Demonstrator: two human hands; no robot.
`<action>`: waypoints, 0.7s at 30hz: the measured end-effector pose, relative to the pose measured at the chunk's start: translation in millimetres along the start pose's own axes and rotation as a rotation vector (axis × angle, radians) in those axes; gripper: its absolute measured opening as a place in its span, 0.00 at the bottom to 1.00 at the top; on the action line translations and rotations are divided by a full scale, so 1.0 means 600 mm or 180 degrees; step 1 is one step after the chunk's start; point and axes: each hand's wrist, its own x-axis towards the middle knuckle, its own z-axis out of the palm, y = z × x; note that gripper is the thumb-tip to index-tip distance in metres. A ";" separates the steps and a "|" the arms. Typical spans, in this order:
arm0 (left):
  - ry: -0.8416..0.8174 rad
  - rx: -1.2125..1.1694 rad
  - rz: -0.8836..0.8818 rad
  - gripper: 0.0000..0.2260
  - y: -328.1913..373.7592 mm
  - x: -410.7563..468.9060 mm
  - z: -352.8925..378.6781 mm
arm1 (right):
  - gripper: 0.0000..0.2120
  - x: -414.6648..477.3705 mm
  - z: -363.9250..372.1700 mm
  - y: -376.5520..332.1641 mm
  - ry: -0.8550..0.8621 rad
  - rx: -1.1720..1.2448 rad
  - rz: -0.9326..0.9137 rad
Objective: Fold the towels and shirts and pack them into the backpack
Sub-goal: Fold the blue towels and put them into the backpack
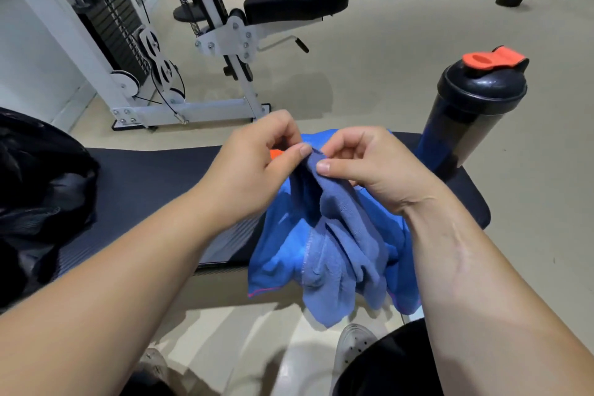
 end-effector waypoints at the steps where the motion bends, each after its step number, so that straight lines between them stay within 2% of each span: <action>1: 0.0079 -0.0102 -0.0023 0.07 0.006 -0.003 -0.009 | 0.06 -0.001 0.002 -0.002 -0.0079 -0.0046 0.0014; 6: 0.0148 0.0128 0.0123 0.08 0.046 -0.023 -0.059 | 0.06 -0.005 0.008 -0.004 -0.0388 0.0111 -0.0023; 11: 0.0276 0.0730 0.0105 0.07 0.048 -0.058 -0.119 | 0.07 -0.009 0.026 -0.008 -0.0429 -0.0257 -0.0117; 16: 0.0762 0.1202 -0.0400 0.06 -0.005 -0.111 -0.176 | 0.06 -0.007 0.050 0.001 -0.0462 -0.0794 -0.0035; 21: 0.1307 0.1530 -0.1166 0.06 -0.056 -0.139 -0.234 | 0.05 0.000 0.064 0.020 -0.0350 -0.1369 -0.0123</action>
